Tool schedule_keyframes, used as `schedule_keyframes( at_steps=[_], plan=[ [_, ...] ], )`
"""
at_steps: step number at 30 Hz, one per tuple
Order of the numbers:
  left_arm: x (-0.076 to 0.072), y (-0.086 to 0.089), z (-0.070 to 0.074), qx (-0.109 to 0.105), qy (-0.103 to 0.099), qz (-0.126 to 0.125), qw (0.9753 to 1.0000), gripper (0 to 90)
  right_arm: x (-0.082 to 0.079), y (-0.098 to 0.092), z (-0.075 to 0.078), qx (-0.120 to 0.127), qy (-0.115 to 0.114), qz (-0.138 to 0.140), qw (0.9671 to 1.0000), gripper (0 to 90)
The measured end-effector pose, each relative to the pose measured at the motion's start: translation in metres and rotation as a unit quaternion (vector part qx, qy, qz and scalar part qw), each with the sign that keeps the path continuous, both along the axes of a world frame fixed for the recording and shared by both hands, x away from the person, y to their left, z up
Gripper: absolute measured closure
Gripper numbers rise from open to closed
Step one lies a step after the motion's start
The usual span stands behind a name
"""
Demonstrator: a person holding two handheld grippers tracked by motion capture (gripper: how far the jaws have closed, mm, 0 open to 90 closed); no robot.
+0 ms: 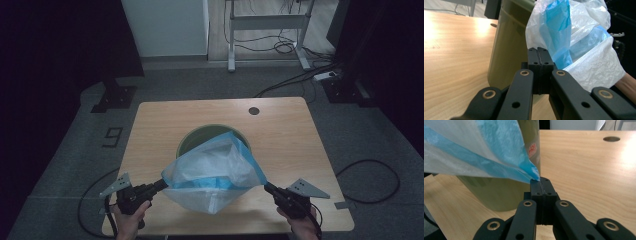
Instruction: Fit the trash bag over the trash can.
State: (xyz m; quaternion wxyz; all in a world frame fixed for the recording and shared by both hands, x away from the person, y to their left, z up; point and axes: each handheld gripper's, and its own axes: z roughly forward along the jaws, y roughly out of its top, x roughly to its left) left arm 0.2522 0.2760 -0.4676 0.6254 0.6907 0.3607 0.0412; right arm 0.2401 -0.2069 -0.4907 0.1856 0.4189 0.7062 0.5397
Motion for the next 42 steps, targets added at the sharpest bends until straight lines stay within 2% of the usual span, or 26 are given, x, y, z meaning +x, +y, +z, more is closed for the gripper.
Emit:
schedule_keyframes(
  at_steps=[5,8,11,13,15,20,22,24,25,27,29,31,33,36,37,39,42],
  plan=[
    [0.0,0.002,-0.005,0.012,0.008,-0.01,0.9998,89.5,-0.003,0.004,-0.008,-0.012,0.009,0.01,0.9998,89.4],
    [0.0,0.006,-0.009,0.011,0.017,-0.014,0.9997,89.6,-0.006,0.005,-0.013,-0.017,0.013,0.015,0.9997,89.4],
    [0.004,0.008,-0.011,0.016,0.029,-0.005,0.9994,89.5,-0.003,0.002,-0.015,-0.016,0.019,0.008,0.9997,89.4],
    [0.007,0.008,-0.008,0.014,0.03,-0.003,0.9995,89.5,0.003,0.0,-0.014,-0.011,0.02,0.0,0.9997,89.4],
    [0.008,0.006,-0.001,0.013,0.017,-0.003,0.9998,86.9,0.007,-0.001,-0.008,-0.006,0.014,-0.004,0.9999,89.4],
    [-0.007,0.006,0.033,0.004,-0.047,0.003,0.9989,51.4,0.006,0.0,0.014,0.003,-0.019,-0.002,0.9998,88.5],
    [-0.012,0.006,0.049,0.003,-0.059,0.0,0.9983,37.0,0.002,0.0,0.022,0.002,-0.033,-0.004,0.9994,78.8],
    [-0.014,0.002,0.066,0.008,-0.072,-0.007,0.9974,32.6,-0.002,0.0,0.03,0.005,-0.042,-0.003,0.9991,75.6],
    [-0.012,-0.003,0.073,0.02,-0.076,-0.006,0.9969,31.5,-0.005,0.001,0.036,0.008,-0.054,-0.002,0.9985,69.0],
    [-0.005,-0.01,0.081,0.041,-0.076,-0.005,0.9962,31.0,-0.011,0.004,0.045,0.01,-0.071,-0.002,0.9974,58.4],
    [0.008,-0.018,0.086,0.05,-0.065,-0.019,0.9964,30.5,-0.015,0.006,0.053,0.011,-0.084,0.0,0.9964,55.2],
    [0.018,-0.025,0.086,0.062,-0.058,-0.027,0.996,31.0,-0.019,0.008,0.06,0.01,-0.092,0.014,0.9956,53.8],
    [0.029,-0.034,0.086,0.086,-0.051,-0.037,0.9943,34.1,-0.021,0.009,0.064,0.007,-0.094,0.023,0.9953,51.5],
    [0.039,-0.046,0.084,0.125,-0.043,-0.028,0.9909,57.3,-0.023,0.01,0.066,0.004,-0.09,0.032,0.9954,43.7],
    [0.04,-0.049,0.084,0.125,-0.04,-0.025,0.9911,67.9,-0.024,0.011,0.068,0.008,-0.093,0.034,0.995,39.8],
    [0.041,-0.052,0.086,0.115,-0.04,-0.027,0.9922,78.9,-0.026,0.013,0.074,0.016,-0.101,0.038,0.994,36.6],
    [0.039,-0.058,0.093,0.123,-0.049,-0.014,0.9911,86.2,-0.023,0.017,0.091,0.035,-0.113,0.053,0.9916,36.0]
  ],
)
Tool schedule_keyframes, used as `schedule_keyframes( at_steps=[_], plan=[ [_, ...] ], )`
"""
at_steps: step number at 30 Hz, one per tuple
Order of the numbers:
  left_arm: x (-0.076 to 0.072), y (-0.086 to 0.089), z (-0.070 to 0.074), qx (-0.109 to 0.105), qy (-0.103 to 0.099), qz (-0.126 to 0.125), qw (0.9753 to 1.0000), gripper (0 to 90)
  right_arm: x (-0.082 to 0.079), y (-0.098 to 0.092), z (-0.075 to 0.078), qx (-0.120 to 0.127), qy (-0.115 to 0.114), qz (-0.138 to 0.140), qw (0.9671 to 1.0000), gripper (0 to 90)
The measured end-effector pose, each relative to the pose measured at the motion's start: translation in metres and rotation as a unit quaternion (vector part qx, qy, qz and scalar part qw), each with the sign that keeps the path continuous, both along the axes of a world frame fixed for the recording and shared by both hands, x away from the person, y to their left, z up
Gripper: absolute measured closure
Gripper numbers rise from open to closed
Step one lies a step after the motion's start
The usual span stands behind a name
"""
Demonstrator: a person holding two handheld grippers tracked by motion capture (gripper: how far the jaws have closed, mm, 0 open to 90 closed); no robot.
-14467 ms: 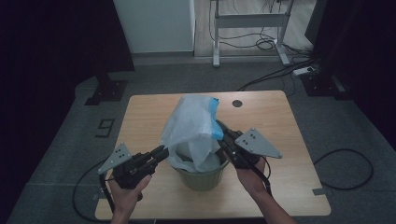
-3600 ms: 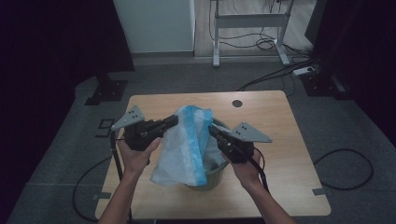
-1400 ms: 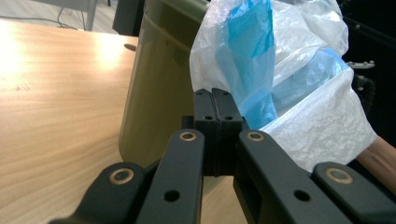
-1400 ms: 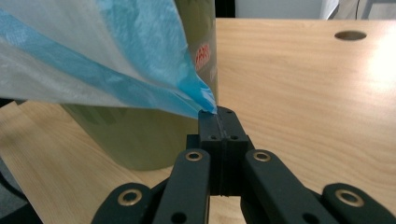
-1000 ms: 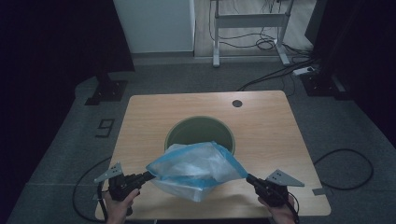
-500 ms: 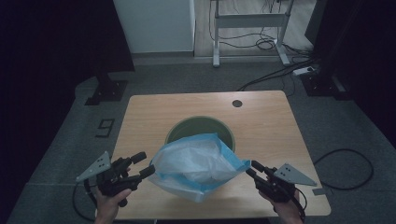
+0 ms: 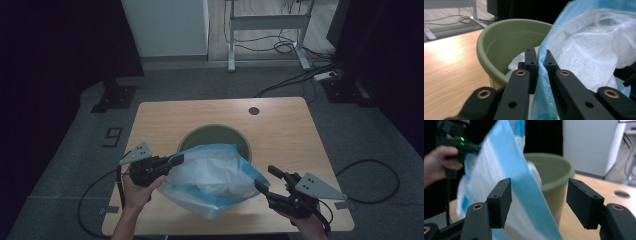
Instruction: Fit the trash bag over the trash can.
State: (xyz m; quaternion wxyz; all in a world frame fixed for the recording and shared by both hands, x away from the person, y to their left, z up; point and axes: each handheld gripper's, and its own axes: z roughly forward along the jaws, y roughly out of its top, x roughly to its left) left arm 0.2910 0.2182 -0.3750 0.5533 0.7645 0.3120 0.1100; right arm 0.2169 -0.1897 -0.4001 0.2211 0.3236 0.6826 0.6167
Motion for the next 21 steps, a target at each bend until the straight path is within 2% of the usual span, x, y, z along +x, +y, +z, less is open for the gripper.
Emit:
schedule_keyframes(
  at_steps=[2,6,8,10,11,13,14,15,19,21],
  plan=[
    [0.0,-0.001,0.004,-0.003,-0.001,-0.001,1.0,87.5,0.007,0.007,0.014,0.001,-0.007,0.013,0.9999,38.2],
    [0.002,-0.002,0.011,-0.008,-0.001,0.004,1.0,88.3,0.025,0.02,0.027,0.008,0.002,0.054,0.9985,50.7],
    [0.003,-0.001,0.013,-0.014,-0.001,0.004,0.9999,88.8,0.029,0.027,0.029,0.007,0.005,0.071,0.9974,65.5],
    [0.004,0.001,0.014,-0.019,-0.002,0.007,0.9998,89.0,0.032,0.03,0.03,0.012,0.01,0.086,0.9961,73.8],
    [0.005,0.002,0.014,-0.022,-0.003,0.008,0.9997,89.1,0.033,0.031,0.03,0.014,0.012,0.09,0.9958,75.0],
    [0.005,0.004,0.014,-0.027,-0.003,0.013,0.9995,89.3,0.034,0.03,0.03,0.02,0.014,0.086,0.996,72.8],
    [0.004,0.005,0.014,-0.032,-0.002,0.015,0.9994,89.3,0.033,0.029,0.031,0.026,0.013,0.085,0.996,68.5],
    [0.004,0.006,0.013,-0.033,-0.001,0.016,0.9993,89.3,0.031,0.026,0.032,0.027,0.009,0.076,0.9967,59.3],
    [0.003,0.008,0.01,-0.037,0.007,0.022,0.9991,89.3,0.017,0.019,0.036,0.021,0.001,0.053,0.9984,45.1],
    [0.002,0.009,0.009,-0.041,0.009,0.022,0.9989,89.4,0.008,0.017,0.033,0.016,0.0,0.047,0.9988,41.0]
  ],
)
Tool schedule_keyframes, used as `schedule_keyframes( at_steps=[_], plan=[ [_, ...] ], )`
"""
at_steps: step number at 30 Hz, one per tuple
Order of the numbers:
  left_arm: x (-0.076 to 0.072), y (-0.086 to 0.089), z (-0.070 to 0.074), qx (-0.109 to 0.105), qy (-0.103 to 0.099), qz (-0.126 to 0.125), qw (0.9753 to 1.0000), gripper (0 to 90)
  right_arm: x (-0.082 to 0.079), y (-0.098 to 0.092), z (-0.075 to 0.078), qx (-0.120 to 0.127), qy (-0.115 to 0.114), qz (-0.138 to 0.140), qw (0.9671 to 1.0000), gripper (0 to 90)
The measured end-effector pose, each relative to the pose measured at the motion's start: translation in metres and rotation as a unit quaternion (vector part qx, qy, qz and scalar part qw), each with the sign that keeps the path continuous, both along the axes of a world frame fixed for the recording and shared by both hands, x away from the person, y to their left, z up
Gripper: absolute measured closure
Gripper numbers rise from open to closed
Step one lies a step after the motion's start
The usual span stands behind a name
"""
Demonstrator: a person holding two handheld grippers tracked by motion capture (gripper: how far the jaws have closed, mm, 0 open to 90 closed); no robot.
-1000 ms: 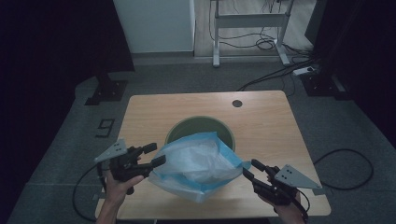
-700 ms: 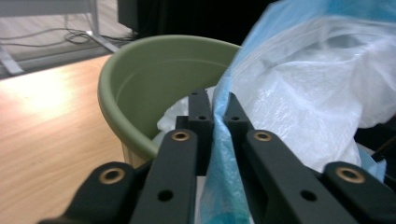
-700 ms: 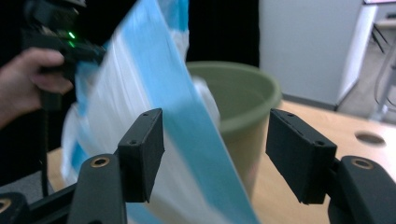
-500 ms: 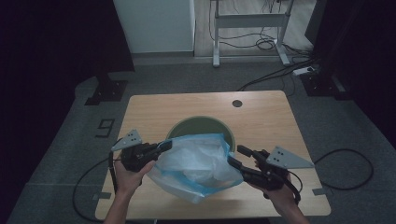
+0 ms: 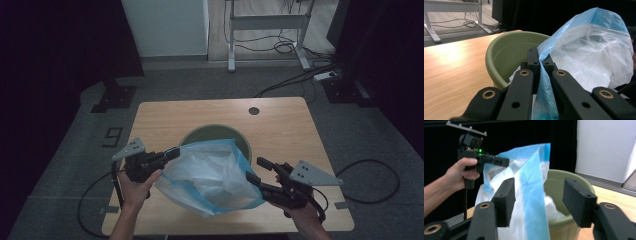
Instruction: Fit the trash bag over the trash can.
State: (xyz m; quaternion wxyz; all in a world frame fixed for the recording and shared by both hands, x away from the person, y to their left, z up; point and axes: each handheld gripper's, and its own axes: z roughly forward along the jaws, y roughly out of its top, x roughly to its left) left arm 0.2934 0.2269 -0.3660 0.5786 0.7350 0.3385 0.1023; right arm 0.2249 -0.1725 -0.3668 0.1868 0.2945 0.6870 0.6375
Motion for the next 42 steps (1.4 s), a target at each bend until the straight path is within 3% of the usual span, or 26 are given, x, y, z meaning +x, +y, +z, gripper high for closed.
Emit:
schedule_keyframes(
  at_steps=[7,9,11,12,15,19,24,30,36,42],
  plan=[
    [-0.001,0.0,-0.002,-0.007,0.003,-0.002,1.0,89.4,-0.004,0.007,-0.018,-0.009,0.022,-0.017,0.9996,30.7],
    [-0.001,0.0,-0.002,-0.009,0.004,-0.003,0.9999,89.4,-0.005,0.013,-0.022,-0.019,0.015,-0.026,0.9994,31.1],
    [-0.001,0.001,-0.003,-0.011,0.005,-0.003,0.9999,89.4,-0.005,0.018,-0.026,-0.025,0.003,-0.032,0.9992,41.6],
    [-0.001,0.002,-0.004,-0.012,0.005,-0.003,0.9999,89.4,-0.005,0.02,-0.029,-0.028,-0.007,-0.035,0.9989,53.9],
    [-0.002,0.005,-0.004,-0.016,0.006,-0.002,0.9999,89.4,-0.005,0.022,-0.029,-0.032,-0.022,-0.044,0.9983,74.6],
    [-0.001,0.01,-0.002,-0.023,0.001,0.008,0.9997,89.4,-0.003,0.019,-0.02,-0.032,-0.043,-0.067,0.9963,88.1],
    [0.008,0.015,0.002,-0.032,0.003,0.018,0.9993,89.4,0.021,0.011,-0.003,-0.026,-0.043,-0.091,0.9945,89.0],
    [0.03,0.021,0.004,-0.039,0.015,0.031,0.9987,89.4,0.067,0.006,0.005,-0.032,-0.021,-0.117,0.9924,88.9],
    [0.054,0.023,-0.004,-0.033,0.04,0.039,0.9979,89.3,0.11,0.008,-0.005,-0.041,0.017,-0.137,0.9896,89.0],
    [0.066,0.026,-0.017,-0.034,0.058,0.051,0.9964,89.1,0.13,0.013,-0.019,-0.041,0.042,-0.139,0.9885,89.0]
  ],
)
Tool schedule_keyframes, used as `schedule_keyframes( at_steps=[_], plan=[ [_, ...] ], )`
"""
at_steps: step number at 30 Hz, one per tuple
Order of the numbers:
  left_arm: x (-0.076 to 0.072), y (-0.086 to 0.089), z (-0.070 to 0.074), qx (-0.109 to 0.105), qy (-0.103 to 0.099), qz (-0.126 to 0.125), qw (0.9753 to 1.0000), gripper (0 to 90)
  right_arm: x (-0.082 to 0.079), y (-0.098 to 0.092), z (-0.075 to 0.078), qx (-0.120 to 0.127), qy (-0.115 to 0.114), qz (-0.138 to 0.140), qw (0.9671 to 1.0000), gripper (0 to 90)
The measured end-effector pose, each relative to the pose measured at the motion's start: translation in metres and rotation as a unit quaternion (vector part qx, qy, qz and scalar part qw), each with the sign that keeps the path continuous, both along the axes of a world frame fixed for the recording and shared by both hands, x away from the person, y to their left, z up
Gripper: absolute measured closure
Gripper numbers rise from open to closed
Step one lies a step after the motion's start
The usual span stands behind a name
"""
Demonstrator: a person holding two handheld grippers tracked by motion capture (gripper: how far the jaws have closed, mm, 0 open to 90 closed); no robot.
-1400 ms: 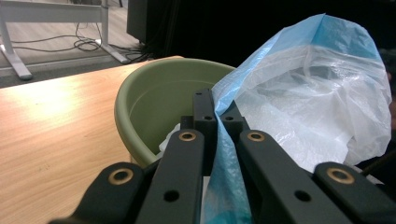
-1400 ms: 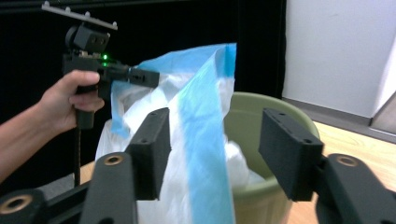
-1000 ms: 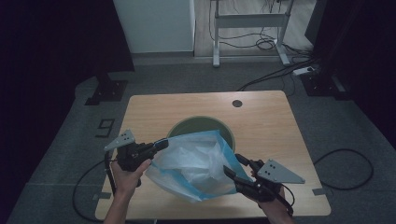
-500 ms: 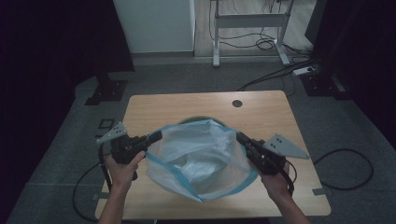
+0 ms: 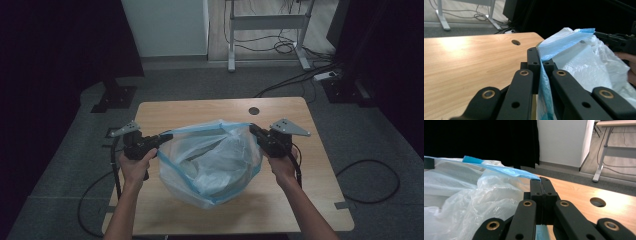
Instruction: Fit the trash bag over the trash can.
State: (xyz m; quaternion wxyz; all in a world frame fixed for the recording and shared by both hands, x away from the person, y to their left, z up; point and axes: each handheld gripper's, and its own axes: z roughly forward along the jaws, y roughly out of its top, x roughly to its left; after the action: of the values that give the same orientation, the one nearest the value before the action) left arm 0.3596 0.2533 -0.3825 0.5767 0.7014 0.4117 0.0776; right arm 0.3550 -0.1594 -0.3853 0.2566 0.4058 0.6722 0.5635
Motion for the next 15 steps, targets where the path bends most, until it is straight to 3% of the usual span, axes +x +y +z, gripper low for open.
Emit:
schedule_keyframes(
  at_steps=[10,15],
  plan=[
    [0.018,0.0,-0.021,0.009,0.019,0.016,0.9997,88.9,0.017,0.007,-0.018,0.003,0.023,-0.012,0.9996,88.9],
    [0.029,-0.002,-0.031,0.018,0.031,0.022,0.9991,88.9,0.029,0.008,-0.033,0.018,0.05,-0.017,0.9985,89.0]
  ],
)
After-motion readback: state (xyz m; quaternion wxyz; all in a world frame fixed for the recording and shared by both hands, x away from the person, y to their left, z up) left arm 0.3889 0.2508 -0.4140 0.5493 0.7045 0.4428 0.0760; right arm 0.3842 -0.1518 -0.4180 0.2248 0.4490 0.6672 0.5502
